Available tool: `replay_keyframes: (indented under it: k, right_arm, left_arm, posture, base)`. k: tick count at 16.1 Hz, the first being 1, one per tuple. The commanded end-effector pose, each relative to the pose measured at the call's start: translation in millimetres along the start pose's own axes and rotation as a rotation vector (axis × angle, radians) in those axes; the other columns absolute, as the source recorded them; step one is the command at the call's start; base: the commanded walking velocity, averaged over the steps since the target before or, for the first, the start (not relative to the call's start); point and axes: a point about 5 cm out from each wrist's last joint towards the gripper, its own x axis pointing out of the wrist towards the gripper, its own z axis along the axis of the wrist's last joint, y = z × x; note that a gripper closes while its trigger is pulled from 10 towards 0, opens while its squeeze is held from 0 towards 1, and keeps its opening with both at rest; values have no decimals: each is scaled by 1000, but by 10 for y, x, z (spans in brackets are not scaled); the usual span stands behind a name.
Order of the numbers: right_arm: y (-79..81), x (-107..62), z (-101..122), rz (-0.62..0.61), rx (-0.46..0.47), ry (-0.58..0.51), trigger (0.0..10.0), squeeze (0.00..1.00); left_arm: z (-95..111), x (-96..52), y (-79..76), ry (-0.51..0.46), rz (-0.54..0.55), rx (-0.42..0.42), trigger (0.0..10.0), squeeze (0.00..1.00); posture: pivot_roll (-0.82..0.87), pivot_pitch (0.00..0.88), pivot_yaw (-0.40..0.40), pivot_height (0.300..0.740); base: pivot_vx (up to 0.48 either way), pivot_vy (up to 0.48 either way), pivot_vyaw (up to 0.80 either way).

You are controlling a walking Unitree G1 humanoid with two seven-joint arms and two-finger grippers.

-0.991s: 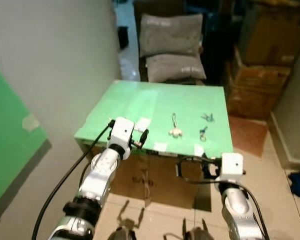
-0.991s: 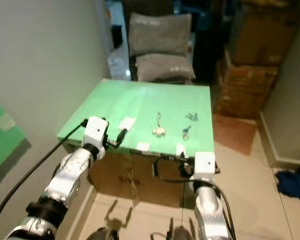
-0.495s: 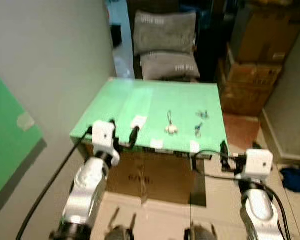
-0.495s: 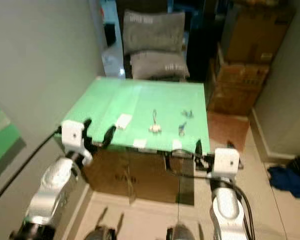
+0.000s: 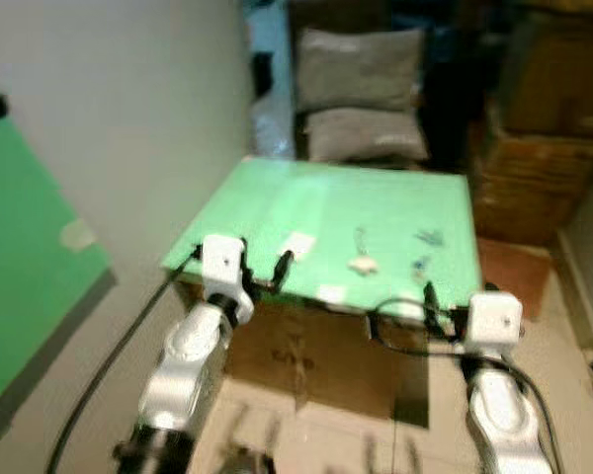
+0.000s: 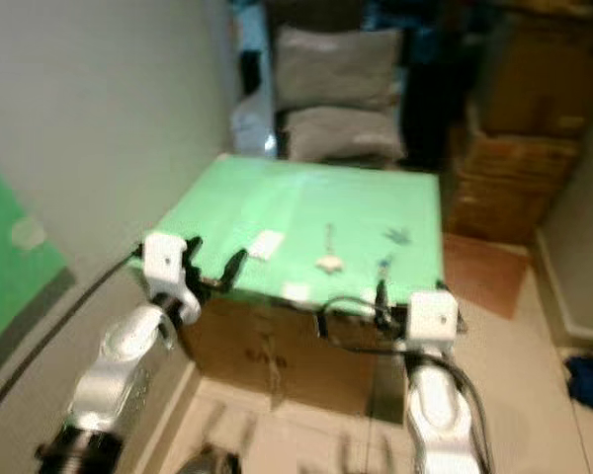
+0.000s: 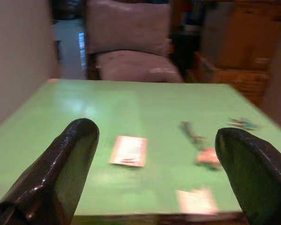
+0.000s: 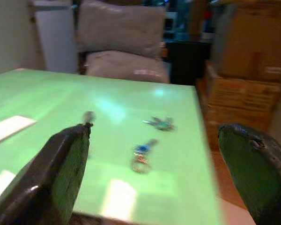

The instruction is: Hang keys on a hook

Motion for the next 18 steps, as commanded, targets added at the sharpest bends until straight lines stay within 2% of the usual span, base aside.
replay_keyframes:
  k: [1, 5, 7, 9, 10, 11, 12, 13, 14, 15, 18]
  right_arm:
    - [18, 2, -14, 21, -8, 10, 10000, 0]
    - [63, 26, -21, 35, -5, 21, 10000, 0]
    - [97, 39, -30, 46, -2, 26, 10000, 0]
    - [112, 37, -37, 51, -2, 31, 10000, 0]
    - [115, 37, -38, 52, -2, 31, 10000, 0]
    - [119, 29, -49, 50, 1, 37, 10000, 0]
    - [121, 20, -60, 48, 4, 43, 10000, 0]
    - [127, 11, -70, 51, 4, 48, 10000, 0]
    - [135, -10, -78, 57, 1, 56, 10000, 0]
    - [133, -43, -70, 64, -6, 57, 10000, 0]
    - [98, -166, -106, 65, -17, 84, 10000, 0]
  left_arm:
    - [19, 35, 21, 4, 14, 6, 10000, 0]
    - [21, 36, -25, 5, -22, 55, 10000, 0]
    - [-19, 55, -22, 39, -23, 57, 10000, 0]
    - [-85, 97, 8, 88, -4, 0, 10000, 0]
    - [-91, 111, 14, 97, -1, 6, 10000, 0]
    - [-171, 199, 10, 152, 7, 49, 10000, 0]
    - [-207, 259, -25, 177, 5, 47, 10000, 0]
    - [-240, 324, -66, 211, 5, 24, 10000, 0]
    - [-243, 403, -70, 231, 46, -62, 10000, 0]
    - [-225, 463, -80, 241, 71, -99, 10000, 0]
    - [-208, 580, -229, 271, 68, -161, 10000, 0]
  posture:
    - [-101, 0, 89, 682]
    - [-101, 0, 93, 682]
    - [-101, 0, 94, 682]
    - [-99, 0, 99, 682]
    - [-101, 0, 101, 682]
    - [-99, 0, 99, 682]
    - [-97, 0, 97, 682]
    - [-100, 0, 96, 682]
    - [-108, 0, 96, 682]
    - [-117, 0, 99, 682]
    - [-134, 5, 102, 682]
  base:
    - [480, 0, 0]
    - [480, 0, 0]
    - [480, 0, 0]
    - [204, 0, 0]
    - [0, 0, 0]
    - [0, 0, 0]
    - [0, 0, 0]
    - [0, 0, 0]
    - [0, 0, 0]
    - [0, 0, 0]
    - [0, 0, 0]
